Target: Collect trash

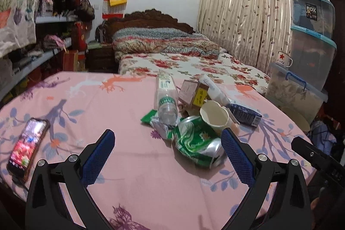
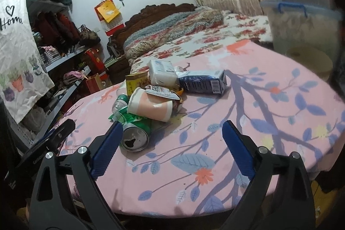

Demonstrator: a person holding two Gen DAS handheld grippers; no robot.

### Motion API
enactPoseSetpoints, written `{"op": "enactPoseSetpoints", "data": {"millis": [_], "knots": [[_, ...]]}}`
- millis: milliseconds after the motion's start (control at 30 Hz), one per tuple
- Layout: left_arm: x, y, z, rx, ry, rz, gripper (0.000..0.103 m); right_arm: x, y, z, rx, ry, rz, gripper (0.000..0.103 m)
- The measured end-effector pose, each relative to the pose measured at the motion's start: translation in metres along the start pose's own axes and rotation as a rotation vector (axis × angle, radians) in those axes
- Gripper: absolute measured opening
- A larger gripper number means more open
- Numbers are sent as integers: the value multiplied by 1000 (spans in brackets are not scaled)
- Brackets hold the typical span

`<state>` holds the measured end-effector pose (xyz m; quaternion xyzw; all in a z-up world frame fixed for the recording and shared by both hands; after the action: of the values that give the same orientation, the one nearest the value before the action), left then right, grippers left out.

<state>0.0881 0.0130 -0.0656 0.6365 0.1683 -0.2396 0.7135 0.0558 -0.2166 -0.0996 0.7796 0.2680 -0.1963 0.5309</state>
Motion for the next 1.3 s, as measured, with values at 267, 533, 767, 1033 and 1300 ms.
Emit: {"op": "enactPoseSetpoints", "data": {"millis": [267, 533, 767, 1033, 1300], "knots": [[3, -7, -5, -45, -37, -26, 94, 1, -1, -5, -15, 5, -5, 93], [0, -7, 3, -37, -58, -15, 94, 1, -2, -2, 5, 3, -7, 93], [-1, -8, 5, -30, -56, -11, 94, 3, -2, 0, 9, 9, -11, 93], [1, -8, -2, -51, -38, -14, 94, 3, -2, 0, 10, 8, -11, 93], [1, -7, 5, -16, -26, -14, 94, 3, -2, 1, 16, 8, -9, 93]]}}
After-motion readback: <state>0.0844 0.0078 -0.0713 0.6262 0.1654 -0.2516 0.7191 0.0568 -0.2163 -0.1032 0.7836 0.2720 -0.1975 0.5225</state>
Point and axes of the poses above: each gripper's, at about its wrist camera, not at the fingertips, and x roughly the way its jaws point, z to its right, y to its top, the point moved 10 cm from there along x, roughly the way its jaws point, and after that the axes turned 4 degrees about -z, right-handed, at the moved point
